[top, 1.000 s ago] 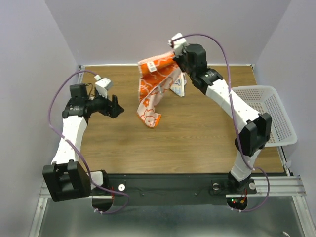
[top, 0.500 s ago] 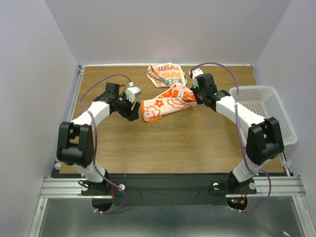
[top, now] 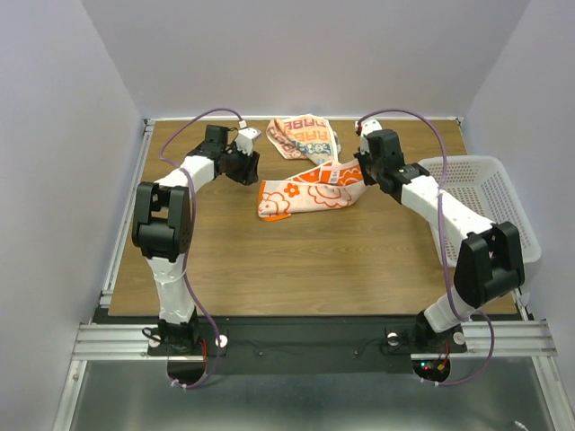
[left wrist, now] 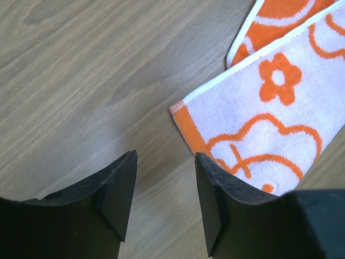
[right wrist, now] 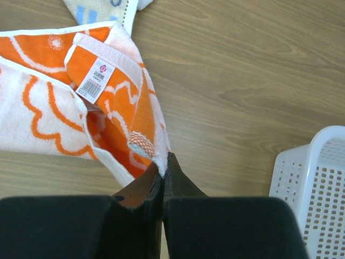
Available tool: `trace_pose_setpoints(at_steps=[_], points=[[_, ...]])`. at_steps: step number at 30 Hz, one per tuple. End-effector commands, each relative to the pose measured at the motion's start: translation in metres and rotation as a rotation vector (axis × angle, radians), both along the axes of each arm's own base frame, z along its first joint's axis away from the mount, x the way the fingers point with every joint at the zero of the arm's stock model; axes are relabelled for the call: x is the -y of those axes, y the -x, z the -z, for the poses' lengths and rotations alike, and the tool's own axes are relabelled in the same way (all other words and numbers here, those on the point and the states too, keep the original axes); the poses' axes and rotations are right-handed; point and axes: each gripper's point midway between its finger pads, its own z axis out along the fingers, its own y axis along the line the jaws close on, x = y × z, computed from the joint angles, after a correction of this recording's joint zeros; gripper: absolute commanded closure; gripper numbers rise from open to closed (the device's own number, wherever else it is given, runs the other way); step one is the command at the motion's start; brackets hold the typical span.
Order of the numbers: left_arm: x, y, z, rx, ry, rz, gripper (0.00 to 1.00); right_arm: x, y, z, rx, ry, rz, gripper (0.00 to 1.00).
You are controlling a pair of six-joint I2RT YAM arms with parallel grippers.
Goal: Roll the towels
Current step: Flatten the towel
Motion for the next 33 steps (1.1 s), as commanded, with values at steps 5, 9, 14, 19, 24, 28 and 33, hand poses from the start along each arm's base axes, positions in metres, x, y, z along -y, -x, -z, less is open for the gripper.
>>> trace_pose_setpoints(at_steps=[5, 9, 14, 19, 24, 28, 33], points=[[0.026, -0.018, -0.002, 0.000, 0.063, 0.017, 0.40, 0.004, -0.002, 0.013, -0.019, -0.027, 0.028, 0.99], [0.035, -0.020, 0.007, -0.019, 0.060, 0.013, 0.37, 0.007, -0.002, 0.016, -0.026, -0.022, 0.032, 0.99], [0.042, -0.018, 0.027, -0.043, 0.026, 0.016, 0.38, 0.011, -0.002, 0.024, -0.044, -0.016, 0.037, 0.99], [0.044, -0.019, 0.033, -0.060, 0.021, 0.008, 0.58, 0.013, 0.001, 0.033, -0.065, -0.011, 0.042, 0.99], [0.038, -0.018, 0.024, -0.058, -0.006, -0.001, 1.00, 0.017, 0.001, 0.033, -0.067, -0.004, 0.053, 0.99], [0.029, -0.013, -0.010, -0.021, 0.021, -0.003, 1.00, 0.021, 0.003, 0.026, -0.054, 0.001, 0.065, 0.99], [0.003, -0.009, -0.082, 0.105, 0.032, -0.037, 1.00, 0.025, 0.013, 0.006, -0.028, -0.012, 0.075, 0.99]])
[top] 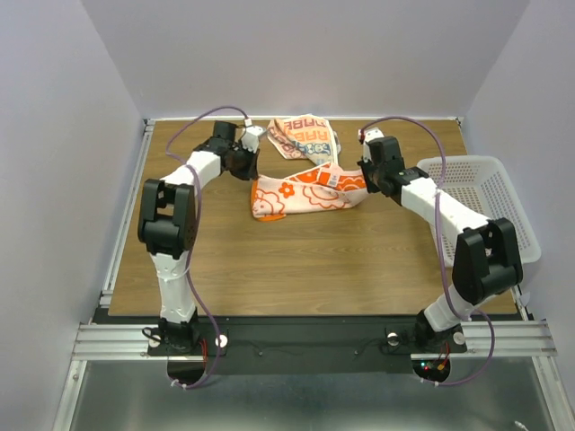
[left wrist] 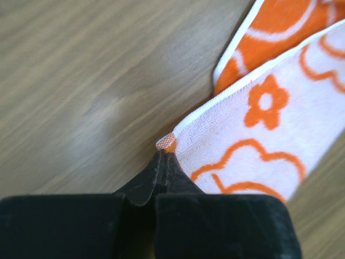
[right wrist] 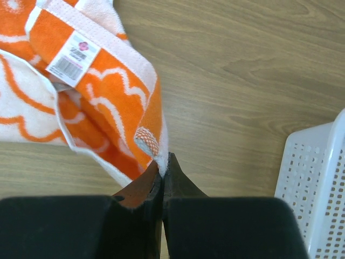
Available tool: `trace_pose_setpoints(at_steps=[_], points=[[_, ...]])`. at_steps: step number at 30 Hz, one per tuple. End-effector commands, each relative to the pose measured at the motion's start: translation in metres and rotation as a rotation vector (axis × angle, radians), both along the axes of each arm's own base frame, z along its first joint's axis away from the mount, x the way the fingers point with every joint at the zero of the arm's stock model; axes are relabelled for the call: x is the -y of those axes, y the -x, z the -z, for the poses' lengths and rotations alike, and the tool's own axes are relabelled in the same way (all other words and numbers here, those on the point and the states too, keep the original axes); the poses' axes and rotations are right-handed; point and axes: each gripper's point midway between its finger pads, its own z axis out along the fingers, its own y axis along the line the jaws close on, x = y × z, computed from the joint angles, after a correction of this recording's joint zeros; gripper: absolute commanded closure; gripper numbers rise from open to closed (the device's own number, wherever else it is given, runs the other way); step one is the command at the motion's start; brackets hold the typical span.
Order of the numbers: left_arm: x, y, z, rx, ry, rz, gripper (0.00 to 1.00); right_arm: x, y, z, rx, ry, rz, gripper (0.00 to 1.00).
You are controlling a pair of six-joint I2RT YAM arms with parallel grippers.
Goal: Roll the towels
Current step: Flatten the towel
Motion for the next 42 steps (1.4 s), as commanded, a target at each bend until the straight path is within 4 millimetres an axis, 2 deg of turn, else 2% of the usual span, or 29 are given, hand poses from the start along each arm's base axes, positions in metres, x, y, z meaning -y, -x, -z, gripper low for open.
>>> trace_pose_setpoints(at_steps=[1, 2, 4, 5, 6, 8, 10, 12, 14, 15, 18, 19, 20, 21, 23, 25, 28, 30, 31, 32, 34, 35, 37, 38, 40, 41, 42], points=[[-0.020, -0.003, -0.113, 0.219, 0.040, -0.011, 1.00, 0.009, 0.006, -0.037, 0.070, -0.031, 0.036, 0.99], [-0.023, 0.004, -0.131, 0.243, 0.041, 0.003, 1.00, 0.009, 0.009, -0.042, 0.078, -0.041, 0.039, 0.99], [-0.028, 0.012, -0.144, 0.263, 0.037, 0.006, 1.00, 0.008, 0.013, -0.046, 0.076, -0.056, 0.040, 0.99], [-0.029, 0.020, -0.161, 0.294, 0.041, 0.013, 1.00, 0.008, 0.016, -0.046, 0.073, -0.059, 0.040, 0.99], [-0.030, 0.024, -0.165, 0.306, 0.038, 0.020, 1.00, 0.007, 0.018, -0.046, 0.071, -0.067, 0.034, 0.99], [-0.032, 0.040, -0.168, 0.304, 0.035, 0.039, 1.00, 0.006, 0.025, -0.039, 0.044, -0.074, 0.022, 0.99], [-0.034, 0.053, -0.157, 0.279, 0.018, 0.064, 1.00, 0.004, 0.030, -0.032, 0.018, -0.090, 0.013, 0.99], [-0.036, 0.068, -0.157, 0.268, 0.018, 0.089, 1.00, 0.001, 0.037, -0.023, -0.011, -0.099, -0.002, 0.99], [-0.039, 0.092, -0.152, 0.270, 0.005, 0.151, 1.00, -0.002, 0.044, -0.021, -0.027, -0.110, -0.027, 1.00], [-0.041, 0.107, -0.137, 0.262, -0.017, 0.215, 1.00, -0.001, 0.051, -0.015, -0.052, -0.100, -0.048, 0.99], [-0.050, 0.147, -0.124, 0.254, -0.076, 0.308, 1.00, 0.007, 0.065, -0.011, -0.068, -0.057, -0.078, 0.99], [-0.055, 0.164, -0.105, 0.218, -0.101, 0.339, 1.00, 0.011, 0.075, -0.001, -0.100, -0.034, -0.082, 0.99], [-0.060, 0.180, -0.102, 0.240, -0.145, 0.404, 1.00, 0.012, 0.081, 0.003, -0.117, -0.025, -0.095, 1.00], [-0.067, 0.197, -0.083, 0.200, -0.176, 0.432, 1.00, 0.015, 0.090, 0.006, -0.138, -0.007, -0.117, 0.99], [-0.076, 0.219, -0.071, 0.202, -0.235, 0.505, 1.00, 0.017, 0.106, 0.018, -0.191, 0.003, -0.148, 0.99], [-0.084, 0.240, -0.048, 0.157, -0.272, 0.551, 1.00, 0.019, 0.120, 0.028, -0.250, 0.026, -0.187, 0.98], [-0.095, 0.256, -0.029, 0.132, -0.330, 0.599, 1.00, 0.025, 0.131, 0.040, -0.305, 0.060, -0.196, 0.98], [-0.091, 0.267, -0.022, 0.115, -0.325, 0.640, 1.00, 0.024, 0.133, 0.043, -0.323, 0.058, -0.209, 0.98], [-0.085, 0.277, -0.012, 0.088, -0.324, 0.677, 1.00, 0.009, 0.145, 0.053, -0.413, 0.003, -0.291, 0.91], [-0.083, 0.278, -0.011, 0.085, -0.323, 0.689, 1.00, 0.009, 0.145, 0.053, -0.414, 0.003, -0.292, 0.89], [-0.083, 0.281, -0.006, 0.072, -0.342, 0.714, 1.00, 0.004, 0.155, 0.055, -0.482, -0.012, -0.334, 0.75], [-0.084, 0.284, -0.003, 0.060, -0.355, 0.729, 1.00, 0.005, 0.158, 0.055, -0.503, -0.006, -0.340, 0.53], [-0.085, 0.287, -0.002, 0.060, -0.366, 0.754, 1.00, 0.009, 0.162, 0.050, -0.498, 0.010, -0.345, 0.42], [-0.085, 0.289, -0.003, 0.059, -0.365, 0.760, 0.98, 0.011, 0.161, 0.039, -0.454, 0.014, -0.344, 0.32], [-0.086, 0.289, -0.006, 0.067, -0.368, 0.757, 0.88, 0.015, 0.158, 0.024, -0.398, 0.032, -0.344, 0.27], [-0.086, 0.290, -0.010, 0.068, -0.361, 0.735, 0.78, 0.016, 0.154, 0.010, -0.344, 0.040, -0.340, 0.25], [-0.085, 0.288, -0.014, 0.076, -0.360, 0.726, 0.73, 0.016, 0.151, 0.002, -0.314, 0.039, -0.344, 0.25]])
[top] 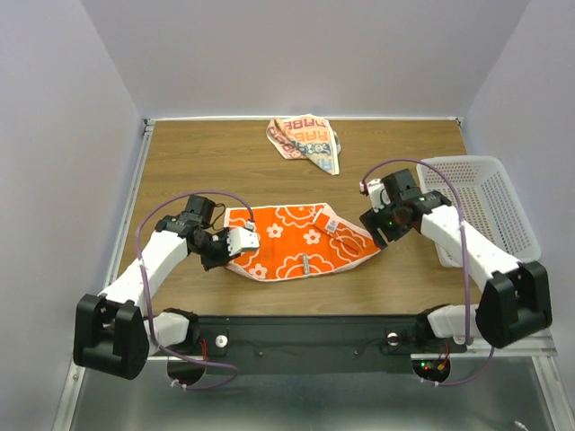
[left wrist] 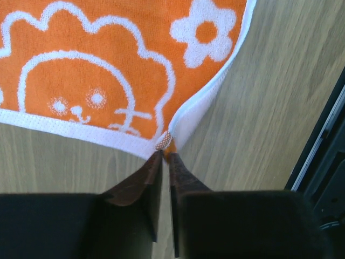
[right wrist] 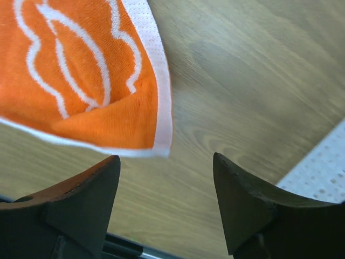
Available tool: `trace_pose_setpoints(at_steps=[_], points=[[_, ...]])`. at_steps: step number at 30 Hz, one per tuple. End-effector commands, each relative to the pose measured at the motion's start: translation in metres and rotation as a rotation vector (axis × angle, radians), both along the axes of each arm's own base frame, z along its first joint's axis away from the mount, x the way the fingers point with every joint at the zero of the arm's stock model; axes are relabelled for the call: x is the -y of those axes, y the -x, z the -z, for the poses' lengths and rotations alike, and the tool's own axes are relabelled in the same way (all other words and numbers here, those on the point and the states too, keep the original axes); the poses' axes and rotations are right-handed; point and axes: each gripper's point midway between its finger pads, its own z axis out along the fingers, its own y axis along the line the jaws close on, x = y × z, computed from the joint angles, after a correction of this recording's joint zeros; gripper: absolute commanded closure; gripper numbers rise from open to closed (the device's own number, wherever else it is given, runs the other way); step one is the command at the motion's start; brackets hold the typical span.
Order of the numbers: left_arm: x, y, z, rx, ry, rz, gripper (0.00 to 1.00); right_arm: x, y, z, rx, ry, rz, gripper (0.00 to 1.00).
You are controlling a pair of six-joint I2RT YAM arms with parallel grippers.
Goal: Roll the towels
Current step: Flatten the towel
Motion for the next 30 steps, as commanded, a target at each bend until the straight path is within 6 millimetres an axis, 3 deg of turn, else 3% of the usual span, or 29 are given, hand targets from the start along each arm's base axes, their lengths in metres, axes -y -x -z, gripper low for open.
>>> trace_pose_setpoints(at_steps=[1, 5, 7, 9, 10, 11, 13, 14, 15, 16, 17, 18, 22, 24, 26, 30], points=[[-0.002, 0.006, -0.013, 0.012, 0.004, -0.023, 0.66, -0.002, -0.019, -0.065, 0.198, -0.042, -0.027, 0.28], [0.011, -0.006, -0.040, 0.042, 0.081, -0.064, 0.62, -0.026, -0.042, -0.078, 0.203, -0.128, -0.048, 0.51], [0.017, -0.021, -0.060, 0.081, 0.127, -0.099, 0.58, -0.036, -0.058, -0.062, 0.154, -0.131, -0.061, 0.52], [0.020, -0.039, -0.075, 0.097, 0.203, -0.185, 0.52, -0.052, -0.077, -0.066, 0.170, -0.178, -0.103, 0.52], [0.020, -0.051, -0.085, 0.115, 0.234, -0.222, 0.52, -0.059, -0.084, -0.051, 0.126, -0.191, -0.108, 0.52], [0.018, -0.069, -0.089, 0.124, 0.273, -0.275, 0.48, -0.068, -0.097, -0.058, 0.150, -0.214, -0.115, 0.50], [0.016, -0.093, -0.101, 0.127, 0.328, -0.363, 0.37, -0.080, -0.114, -0.055, 0.147, -0.236, -0.113, 0.50], [0.012, -0.105, -0.095, 0.076, 0.359, -0.416, 0.10, -0.088, -0.120, -0.041, 0.106, -0.247, -0.118, 0.49], [0.012, -0.113, -0.096, 0.063, 0.374, -0.451, 0.02, -0.094, -0.124, -0.039, 0.099, -0.256, -0.123, 0.49], [0.012, -0.125, -0.101, 0.067, 0.394, -0.480, 0.02, -0.108, -0.131, -0.048, 0.117, -0.277, -0.135, 0.48], [0.012, -0.135, -0.094, 0.030, 0.409, -0.514, 0.02, -0.116, -0.133, -0.039, 0.093, -0.284, -0.142, 0.48], [0.012, -0.142, -0.095, 0.026, 0.419, -0.531, 0.02, -0.130, -0.137, -0.046, 0.105, -0.301, -0.155, 0.48], [0.011, -0.168, -0.083, 0.008, 0.438, -0.593, 0.02, -0.155, -0.140, -0.033, 0.085, -0.304, -0.190, 0.49], [0.010, -0.182, -0.071, -0.019, 0.432, -0.636, 0.03, -0.164, -0.140, -0.017, 0.056, -0.290, -0.201, 0.50], [0.010, -0.189, -0.057, -0.055, 0.423, -0.660, 0.07, -0.168, -0.144, -0.013, 0.055, -0.284, -0.205, 0.52], [0.004, -0.204, -0.052, -0.023, 0.410, -0.711, 0.12, -0.176, -0.142, -0.001, 0.041, -0.261, -0.226, 0.53]])
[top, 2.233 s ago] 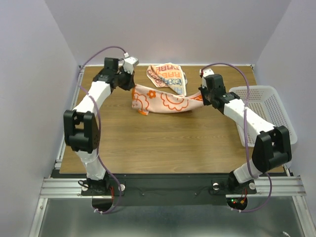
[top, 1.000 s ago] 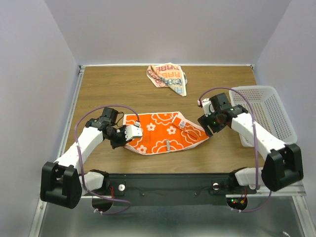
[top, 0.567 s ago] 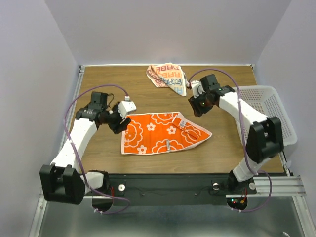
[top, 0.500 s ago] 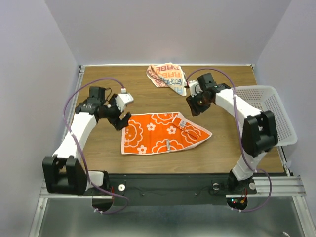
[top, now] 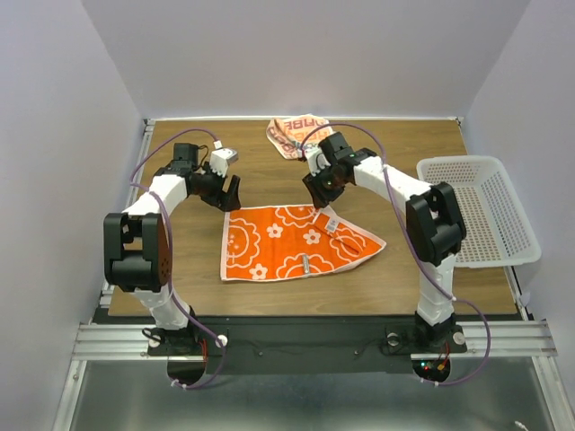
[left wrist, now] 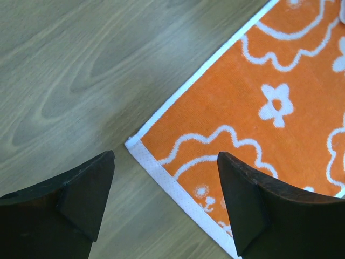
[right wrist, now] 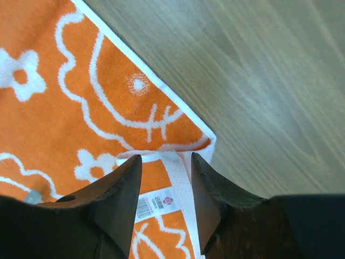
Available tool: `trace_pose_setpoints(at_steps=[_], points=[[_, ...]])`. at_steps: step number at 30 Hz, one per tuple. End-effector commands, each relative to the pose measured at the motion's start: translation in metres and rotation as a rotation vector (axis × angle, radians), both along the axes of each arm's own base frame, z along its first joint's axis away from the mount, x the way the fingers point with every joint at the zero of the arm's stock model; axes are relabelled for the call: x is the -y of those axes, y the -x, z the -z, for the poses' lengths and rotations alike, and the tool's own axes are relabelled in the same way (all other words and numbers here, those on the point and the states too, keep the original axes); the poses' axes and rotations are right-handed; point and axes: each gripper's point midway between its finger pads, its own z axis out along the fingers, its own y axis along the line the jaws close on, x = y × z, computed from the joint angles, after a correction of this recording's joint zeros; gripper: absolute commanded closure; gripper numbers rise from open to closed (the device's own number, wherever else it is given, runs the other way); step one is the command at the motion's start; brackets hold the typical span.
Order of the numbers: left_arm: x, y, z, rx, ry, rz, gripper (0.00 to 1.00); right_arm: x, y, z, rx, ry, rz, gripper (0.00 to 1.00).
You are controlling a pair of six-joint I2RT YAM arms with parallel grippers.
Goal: Roll the towels
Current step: Flatten the towel
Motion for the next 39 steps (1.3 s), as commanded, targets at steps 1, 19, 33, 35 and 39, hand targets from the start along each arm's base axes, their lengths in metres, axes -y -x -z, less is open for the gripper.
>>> trace_pose_setpoints(at_steps=[1, 19, 33, 35, 39], points=[[-0.002, -0.027, -0.024, 0.082, 0.023, -0.072, 0.13, -0.011, -0.008, 0.002, 0.020, -0.004, -0.009, 0.53], [-0.004, -0.037, -0.006, 0.033, 0.023, -0.092, 0.10, -0.019, 0.004, 0.022, -0.059, -0.014, -0.024, 0.64], [-0.002, -0.039, 0.014, -0.025, 0.030, -0.093, 0.09, -0.017, 0.009, 0.032, -0.102, -0.006, -0.009, 0.62], [-0.004, -0.039, 0.018, -0.034, 0.024, -0.101, 0.14, -0.017, 0.009, 0.033, -0.105, -0.004, -0.009, 0.76], [-0.003, -0.036, 0.025, -0.054, 0.019, -0.092, 0.29, -0.018, 0.010, 0.031, -0.108, -0.013, -0.009, 0.97]])
